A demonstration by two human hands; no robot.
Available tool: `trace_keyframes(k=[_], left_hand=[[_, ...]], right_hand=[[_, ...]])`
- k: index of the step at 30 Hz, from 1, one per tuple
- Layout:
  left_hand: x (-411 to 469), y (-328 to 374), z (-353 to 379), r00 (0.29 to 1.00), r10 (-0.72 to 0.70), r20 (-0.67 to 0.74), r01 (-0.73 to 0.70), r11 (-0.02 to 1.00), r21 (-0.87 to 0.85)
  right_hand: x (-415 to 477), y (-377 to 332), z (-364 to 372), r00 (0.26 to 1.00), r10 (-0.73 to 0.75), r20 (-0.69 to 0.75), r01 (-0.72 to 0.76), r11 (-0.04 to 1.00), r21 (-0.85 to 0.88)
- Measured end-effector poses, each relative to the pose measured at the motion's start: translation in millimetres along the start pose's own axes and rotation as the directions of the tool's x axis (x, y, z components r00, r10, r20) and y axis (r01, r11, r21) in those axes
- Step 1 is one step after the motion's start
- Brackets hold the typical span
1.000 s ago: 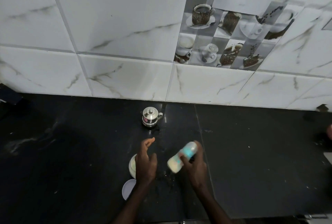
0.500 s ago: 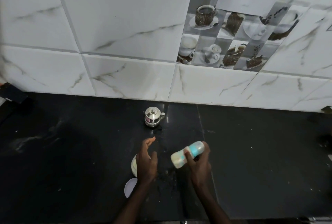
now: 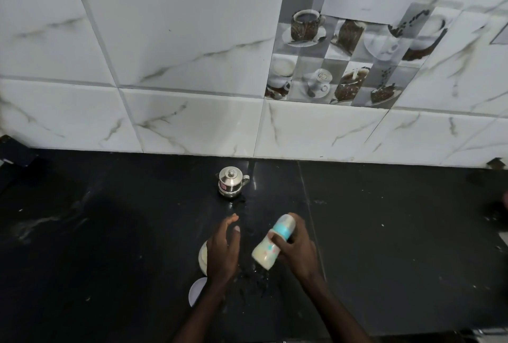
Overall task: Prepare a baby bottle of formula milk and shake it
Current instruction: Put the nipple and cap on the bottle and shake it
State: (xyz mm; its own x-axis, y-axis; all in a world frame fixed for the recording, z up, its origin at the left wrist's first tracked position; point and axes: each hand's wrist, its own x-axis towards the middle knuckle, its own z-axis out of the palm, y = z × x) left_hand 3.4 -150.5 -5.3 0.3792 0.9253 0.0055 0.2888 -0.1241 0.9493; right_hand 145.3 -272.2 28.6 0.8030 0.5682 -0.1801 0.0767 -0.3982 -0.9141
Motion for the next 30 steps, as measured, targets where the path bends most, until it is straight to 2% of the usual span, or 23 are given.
trace_keyframes(k=[2, 3, 5, 6, 8, 9, 12, 16, 20, 24, 28, 30], left_hand=[[1, 0, -1, 0.999, 0.031, -0.029, -0.031, 1.000, 0.000], [3, 0, -1, 0.998, 0.034, -0.046, -0.035, 0.999, -0.003], [5, -2, -2, 0.998, 0.024, -0.055, -0.024, 1.000, 0.004], [6, -4, -3, 0.998, 0.029, -0.054, -0.029, 1.000, -0.002], [8, -6, -3, 0.996, 0.056, -0.069, -0.058, 0.998, -0.026], [9, -5, -3, 0.996, 0.052, -0.076, -0.055, 0.998, -0.032], [7, -5, -3, 0.997, 0.032, -0.071, -0.034, 0.999, -0.028], [8, -1, -2, 0.995, 0.071, -0.073, -0.073, 0.997, -0.024], [7, -2, -3, 0.994, 0.084, -0.070, -0.085, 0.996, -0.012], [10, -3, -2, 0.991, 0.103, -0.087, -0.106, 0.994, -0.025], [10, -5, -1, 0.993, 0.094, -0.077, -0.095, 0.995, -0.011], [11, -6, -1, 0.989, 0.116, -0.089, -0.118, 0.993, -0.015]], right_hand=[[2, 4, -2, 0.991, -0.006, -0.132, 0.008, 1.000, 0.018], [3, 3, -3, 0.993, 0.005, -0.118, -0.001, 0.999, 0.034], [-1, 4, 0, 1.000, 0.022, 0.022, -0.022, 1.000, -0.001], [-5, 1, 0, 0.999, 0.016, 0.030, -0.016, 1.000, 0.001], [-7, -3, -4, 0.991, -0.018, -0.132, 0.025, 0.999, 0.048], [-5, -4, -5, 0.990, -0.019, -0.141, 0.028, 0.998, 0.061], [-8, -4, 1, 0.999, -0.016, 0.049, 0.016, 1.000, 0.007], [-2, -1, -1, 0.994, 0.001, -0.113, 0.012, 0.993, 0.118], [-6, -4, 0, 0.999, -0.006, -0.040, 0.011, 0.992, 0.128], [-6, -3, -1, 0.989, -0.005, -0.146, 0.024, 0.991, 0.131], [-13, -5, 3, 0.997, -0.041, 0.057, 0.042, 0.999, -0.011], [-14, -5, 2, 0.998, -0.055, -0.037, 0.056, 0.998, 0.007]])
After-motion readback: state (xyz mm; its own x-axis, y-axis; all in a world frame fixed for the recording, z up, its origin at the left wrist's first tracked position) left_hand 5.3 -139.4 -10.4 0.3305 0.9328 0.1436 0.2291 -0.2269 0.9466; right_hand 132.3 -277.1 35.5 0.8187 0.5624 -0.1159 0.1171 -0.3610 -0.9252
